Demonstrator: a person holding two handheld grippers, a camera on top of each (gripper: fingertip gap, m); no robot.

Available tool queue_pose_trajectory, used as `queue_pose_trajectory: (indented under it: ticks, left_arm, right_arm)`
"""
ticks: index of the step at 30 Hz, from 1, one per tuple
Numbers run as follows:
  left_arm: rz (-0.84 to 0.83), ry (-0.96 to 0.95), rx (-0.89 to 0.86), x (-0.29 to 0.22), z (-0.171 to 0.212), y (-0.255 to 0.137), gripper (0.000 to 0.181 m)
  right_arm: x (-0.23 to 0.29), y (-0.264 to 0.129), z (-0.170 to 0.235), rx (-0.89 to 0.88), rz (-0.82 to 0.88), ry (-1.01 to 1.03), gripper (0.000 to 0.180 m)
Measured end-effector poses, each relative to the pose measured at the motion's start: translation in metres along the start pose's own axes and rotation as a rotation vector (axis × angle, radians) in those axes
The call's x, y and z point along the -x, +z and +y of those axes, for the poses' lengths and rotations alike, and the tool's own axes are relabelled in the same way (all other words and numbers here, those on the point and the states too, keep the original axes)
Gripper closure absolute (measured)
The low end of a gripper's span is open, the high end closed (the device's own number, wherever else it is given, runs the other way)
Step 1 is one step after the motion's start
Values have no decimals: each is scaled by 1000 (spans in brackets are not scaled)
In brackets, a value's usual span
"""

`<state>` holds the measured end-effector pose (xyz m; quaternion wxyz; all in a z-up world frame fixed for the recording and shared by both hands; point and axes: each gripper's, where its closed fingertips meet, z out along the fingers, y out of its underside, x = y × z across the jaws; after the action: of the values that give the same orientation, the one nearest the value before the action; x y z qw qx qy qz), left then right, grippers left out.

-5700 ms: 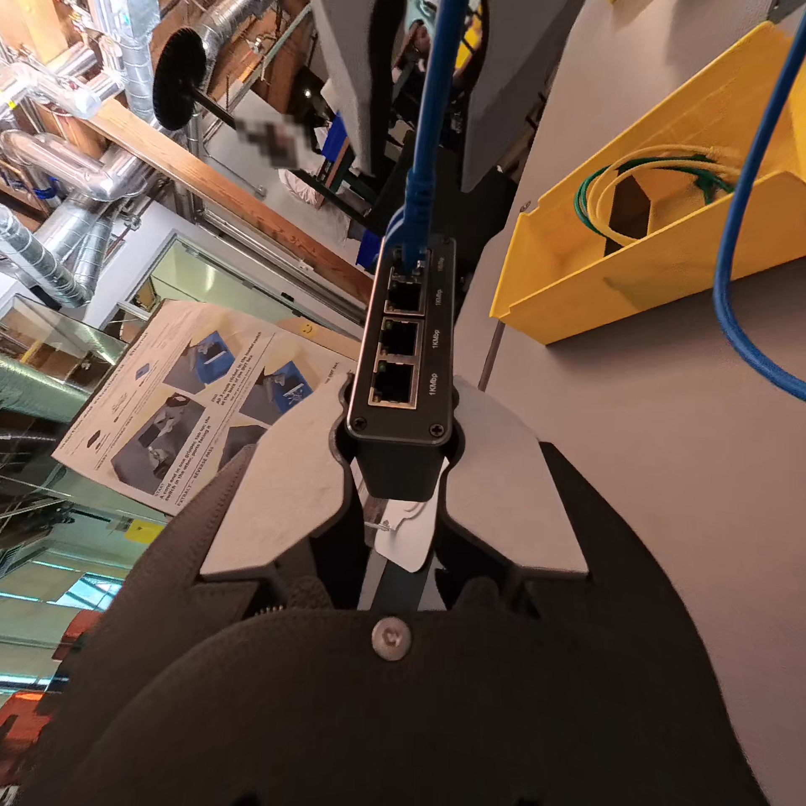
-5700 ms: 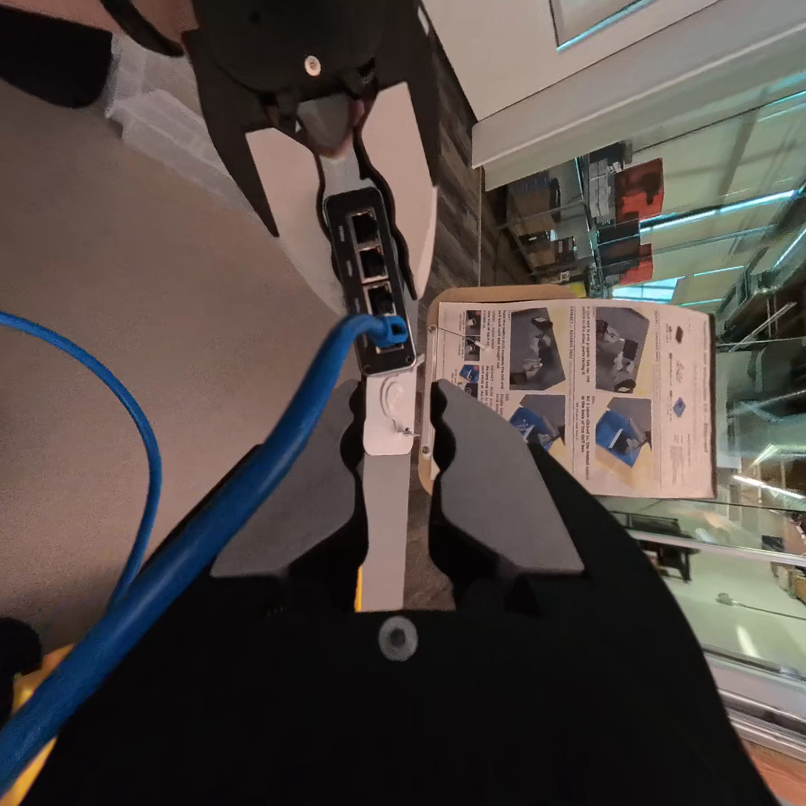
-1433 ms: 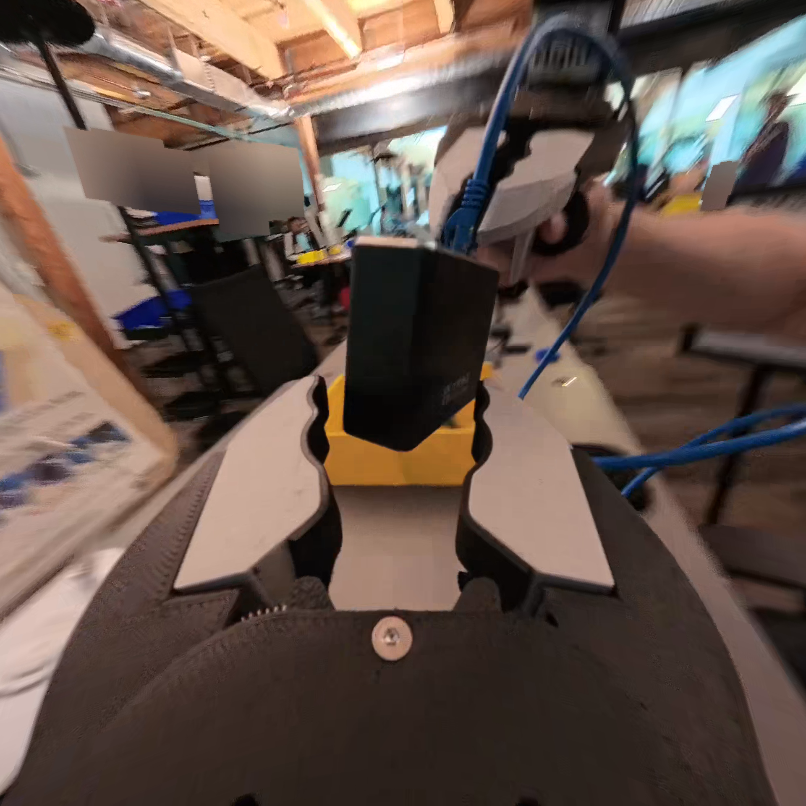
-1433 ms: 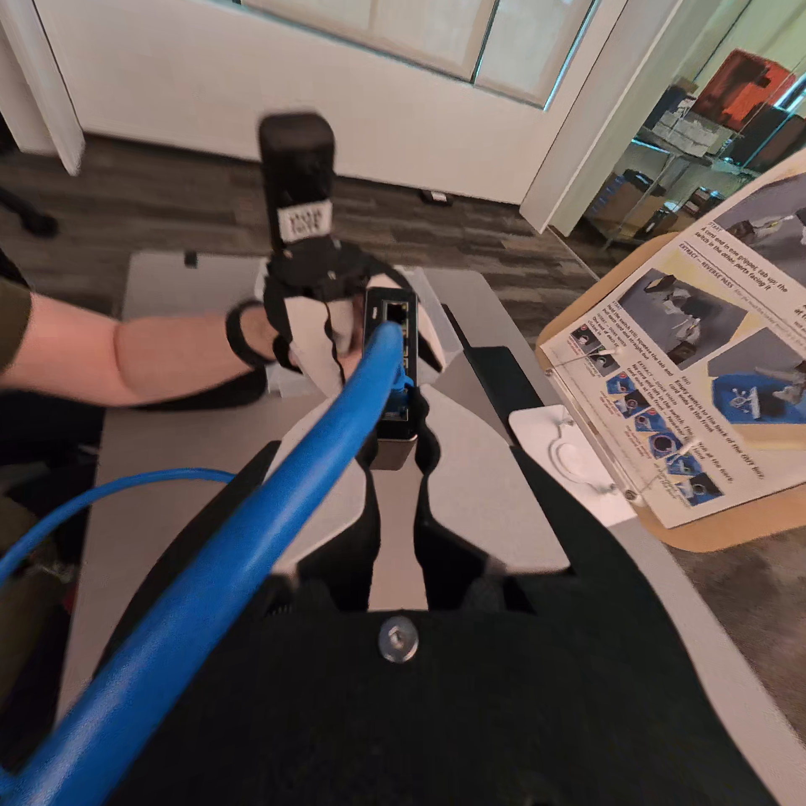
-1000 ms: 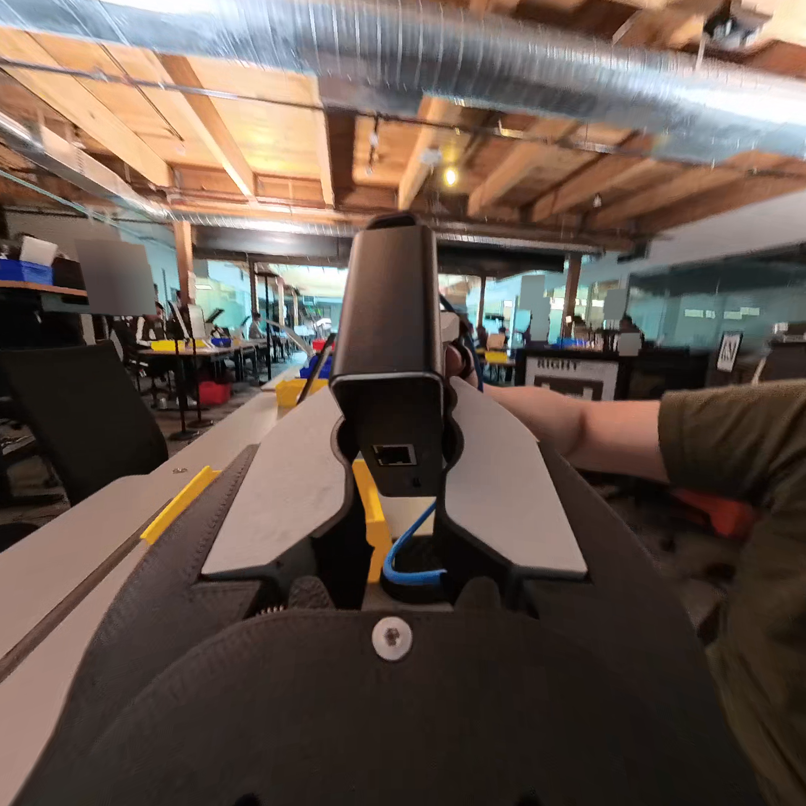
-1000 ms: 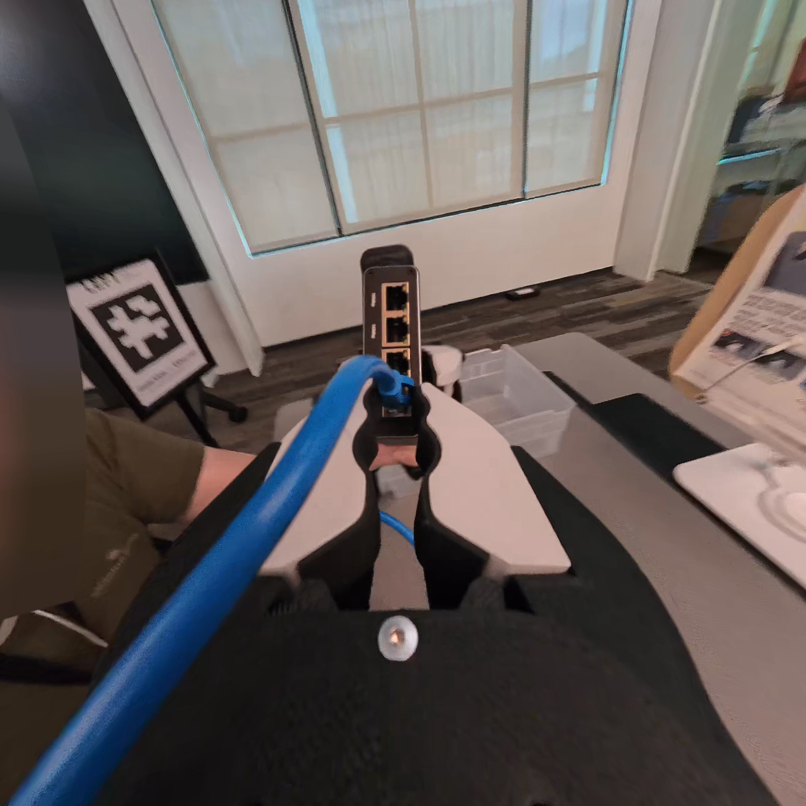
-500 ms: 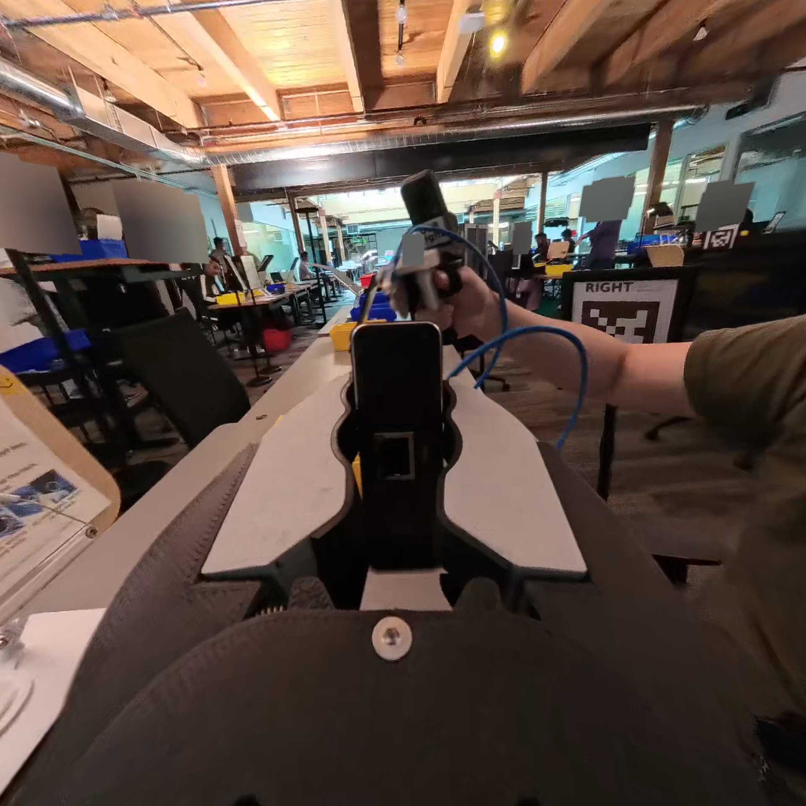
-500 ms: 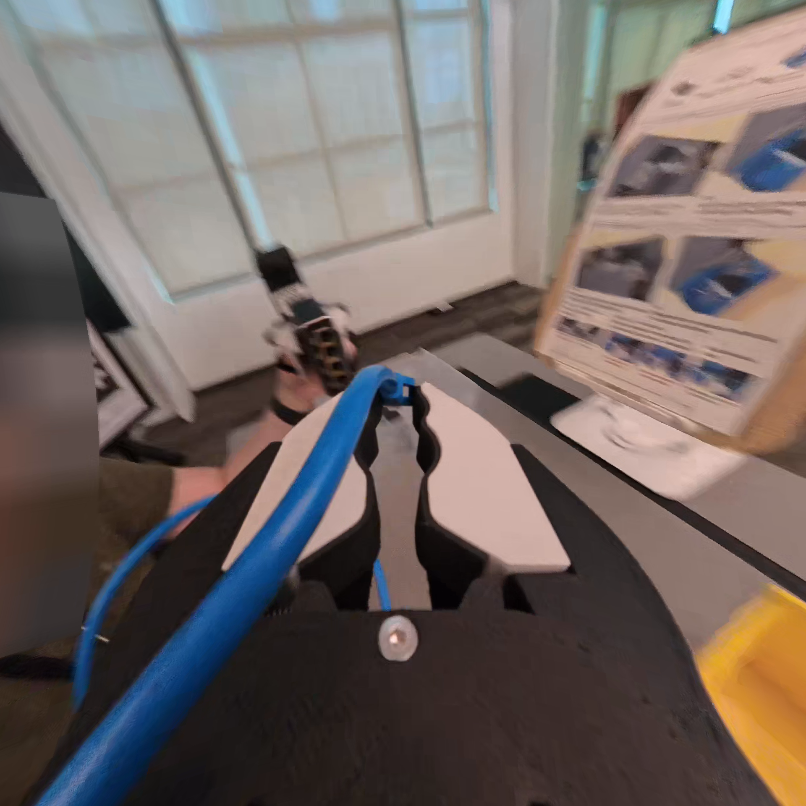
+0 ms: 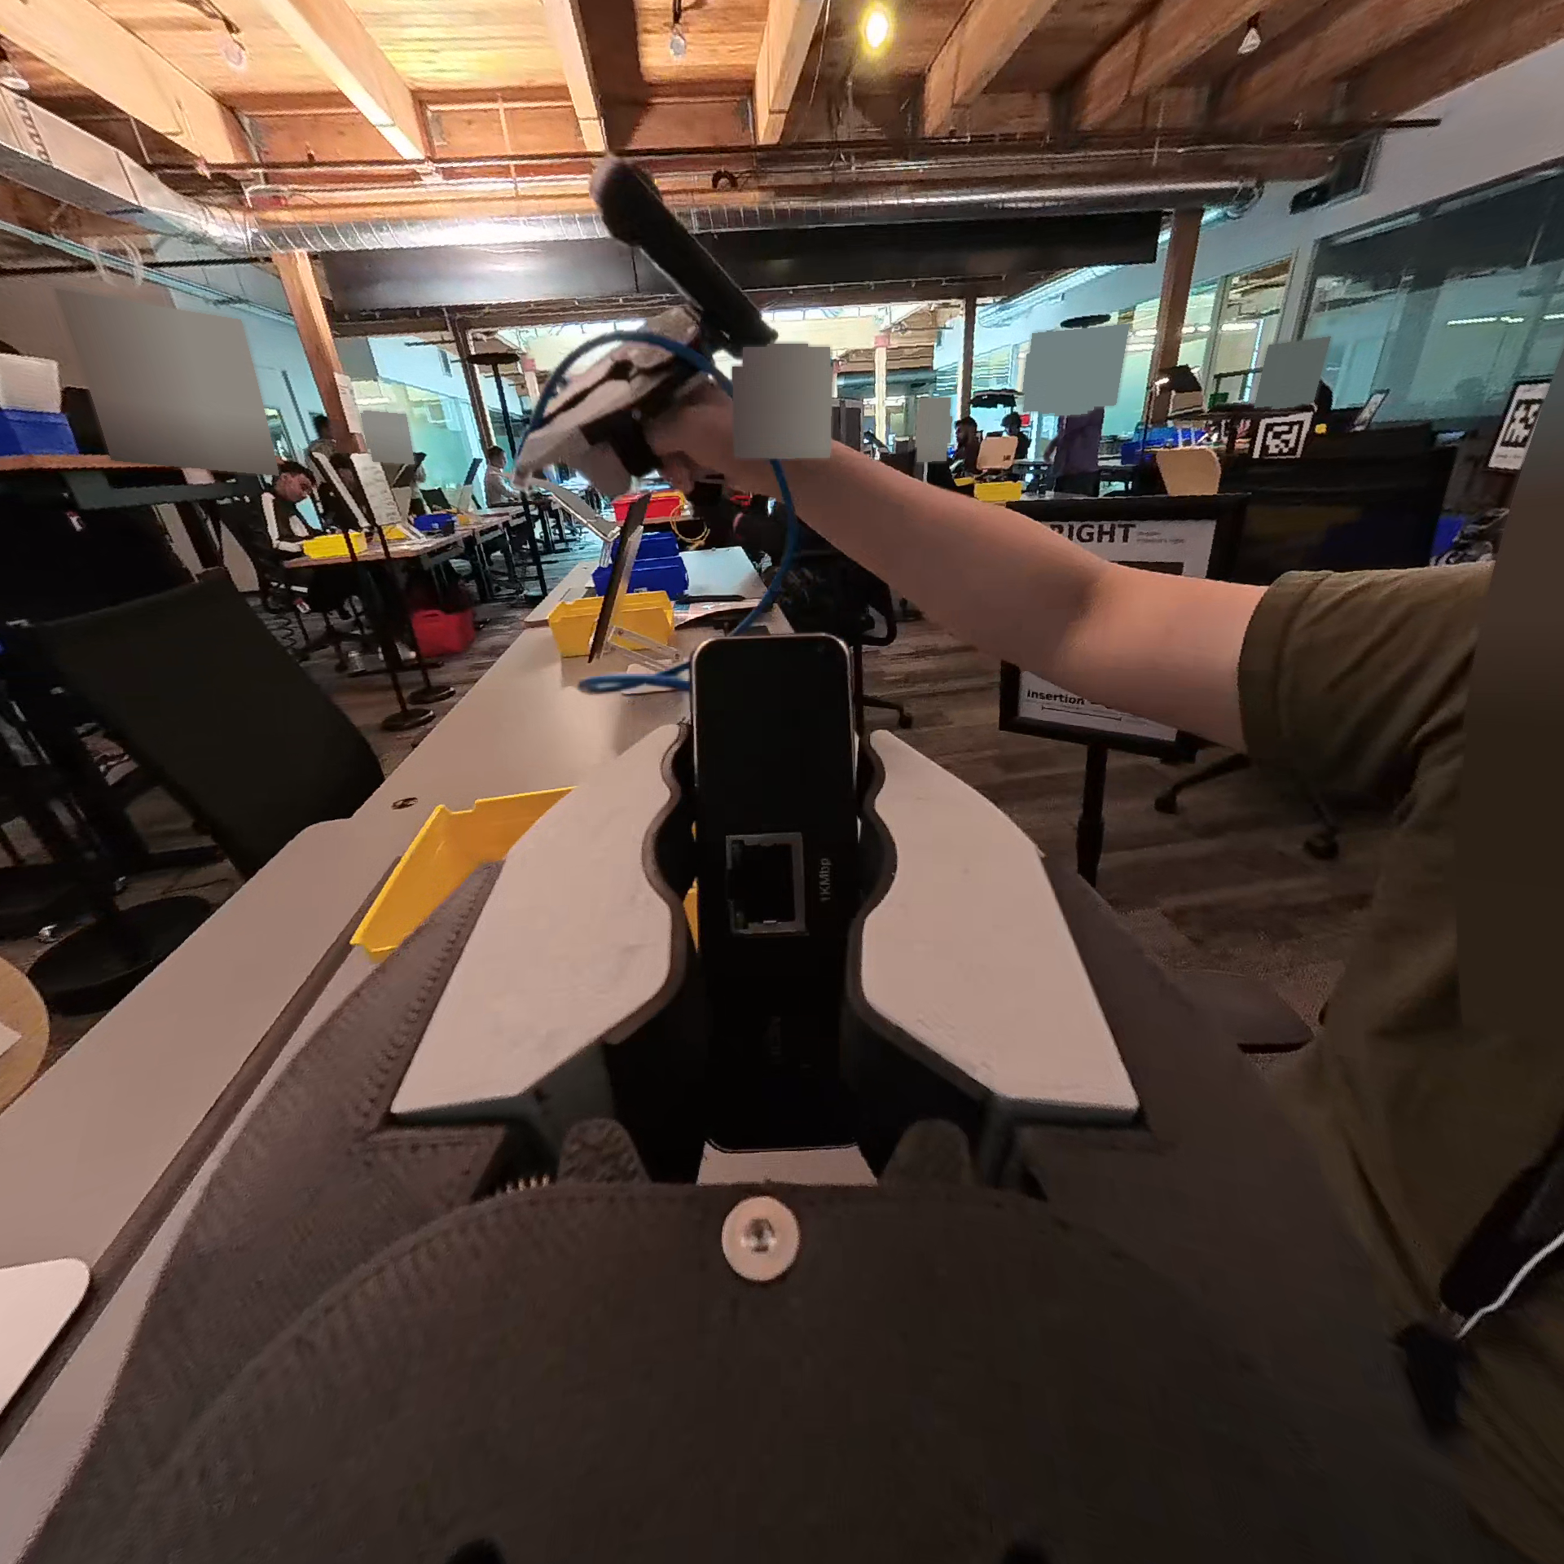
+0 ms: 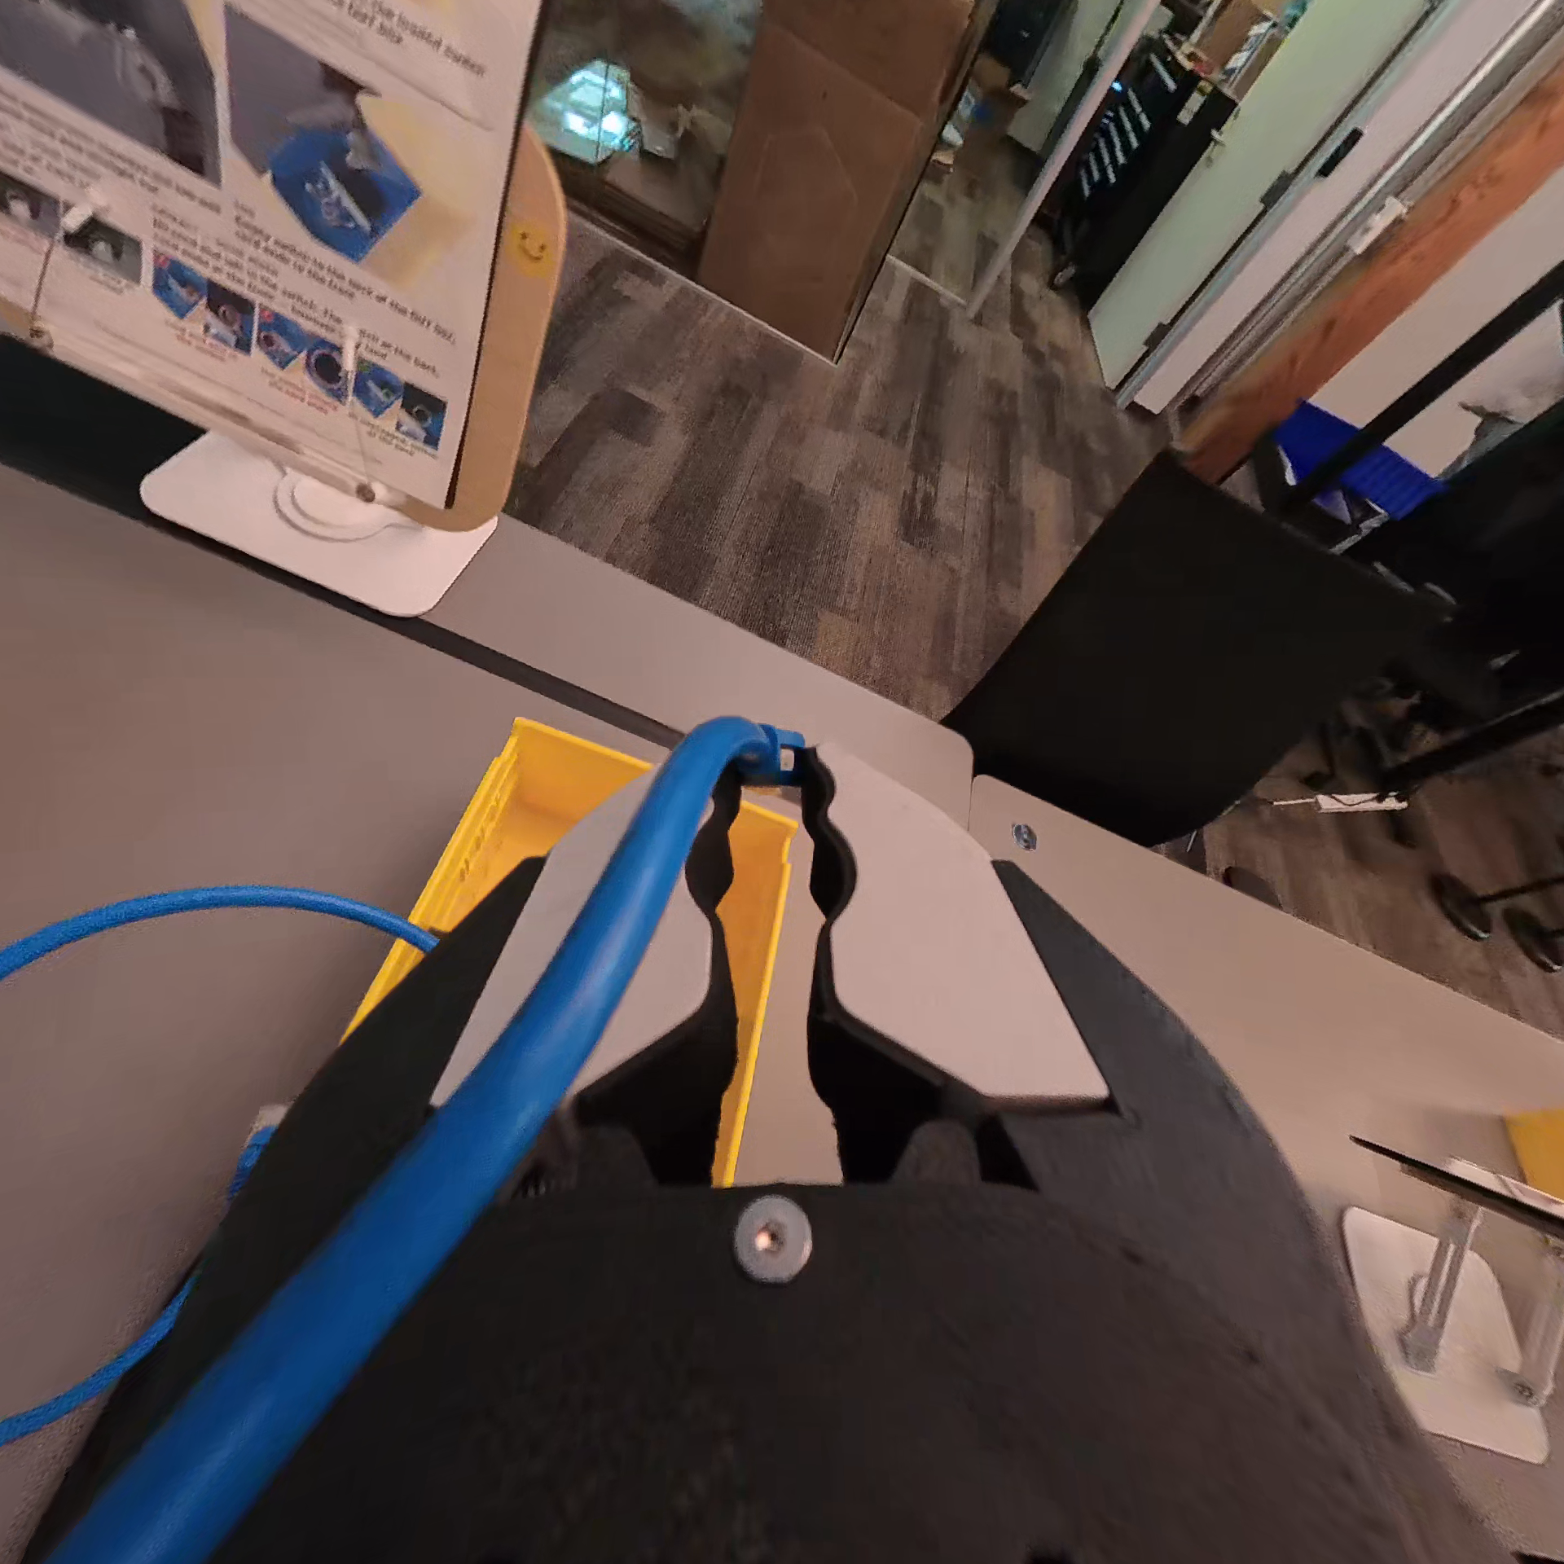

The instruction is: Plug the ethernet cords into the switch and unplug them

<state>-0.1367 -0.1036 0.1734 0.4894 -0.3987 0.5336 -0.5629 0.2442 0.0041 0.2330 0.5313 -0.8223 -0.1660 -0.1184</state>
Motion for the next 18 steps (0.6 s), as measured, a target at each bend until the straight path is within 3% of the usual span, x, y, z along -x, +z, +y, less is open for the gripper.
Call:
queue_pose_trajectory:
  ticks: [4,8,12,18]
  left_arm:
    - [-12,0,4,3,1,-1,146]
    - [-7,-13,-16,3,-3,-5,146]
    - [-13,-13,-34,3,-7,-7,146]
    - [-16,-15,-33,3,-7,-6,146]
  right_arm:
    - [-28,-7,-8,-5,76,2,166]
    - [-38,5,13,70,112,-3,166]
    - [-44,35,73,294,267,-216,166]
    - [-4,89,169,606,217,-407,166]
